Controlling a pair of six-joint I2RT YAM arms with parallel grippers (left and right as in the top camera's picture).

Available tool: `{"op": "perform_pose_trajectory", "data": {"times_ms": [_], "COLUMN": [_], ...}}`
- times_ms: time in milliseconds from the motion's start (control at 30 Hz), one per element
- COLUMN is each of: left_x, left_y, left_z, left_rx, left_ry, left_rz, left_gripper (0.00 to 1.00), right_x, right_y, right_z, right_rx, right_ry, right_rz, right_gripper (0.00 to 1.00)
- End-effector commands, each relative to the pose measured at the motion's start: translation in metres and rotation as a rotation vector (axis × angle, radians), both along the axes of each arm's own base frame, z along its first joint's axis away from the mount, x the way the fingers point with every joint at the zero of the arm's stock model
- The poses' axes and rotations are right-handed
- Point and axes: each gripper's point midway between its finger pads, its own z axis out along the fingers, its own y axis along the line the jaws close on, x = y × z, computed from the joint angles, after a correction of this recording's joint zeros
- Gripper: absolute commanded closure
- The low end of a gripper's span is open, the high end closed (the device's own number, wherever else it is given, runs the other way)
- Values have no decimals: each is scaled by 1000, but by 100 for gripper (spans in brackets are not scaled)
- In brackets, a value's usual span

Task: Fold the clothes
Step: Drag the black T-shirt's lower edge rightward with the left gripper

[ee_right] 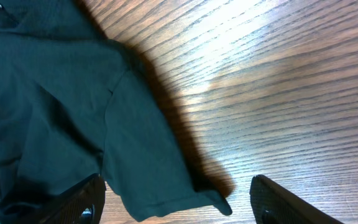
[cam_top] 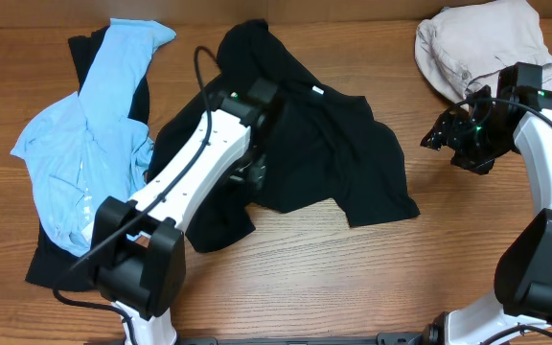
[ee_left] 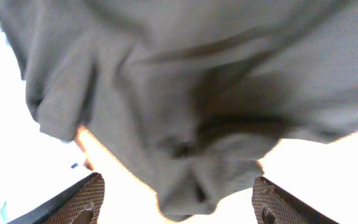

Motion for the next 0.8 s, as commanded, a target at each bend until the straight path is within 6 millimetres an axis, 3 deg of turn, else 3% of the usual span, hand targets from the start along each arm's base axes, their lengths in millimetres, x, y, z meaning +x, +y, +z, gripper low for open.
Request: {"op": "perform_pose_trajectory", "data": {"times_ms": [0, 200, 367, 600, 767], "left_x": [-21, -64, -86, -82, -82], "left_y": [-37, -57, -49, -43, -22], "left_z": [12, -24, -61, -84, -95], "left_rx": [-87, -90, -68, -68, 21], "left_ry": [36, 158, 202, 148, 99], "left_rz": [-156, -302, -242, -132, -51], "left_gripper": [24, 33, 36, 44, 45], "right_x": [6, 8, 8, 8, 8], "right_y": [-1, -3, -3, -3, -3], "right_z": [18, 18, 18, 18, 18], "right_rx": [-18, -34, -34, -34, -34], "right_ry": [-57, -61, -62, -62, -61], "right_rz": [11, 8, 8, 8, 8], "right_gripper": [22, 22, 22, 22, 22]}}
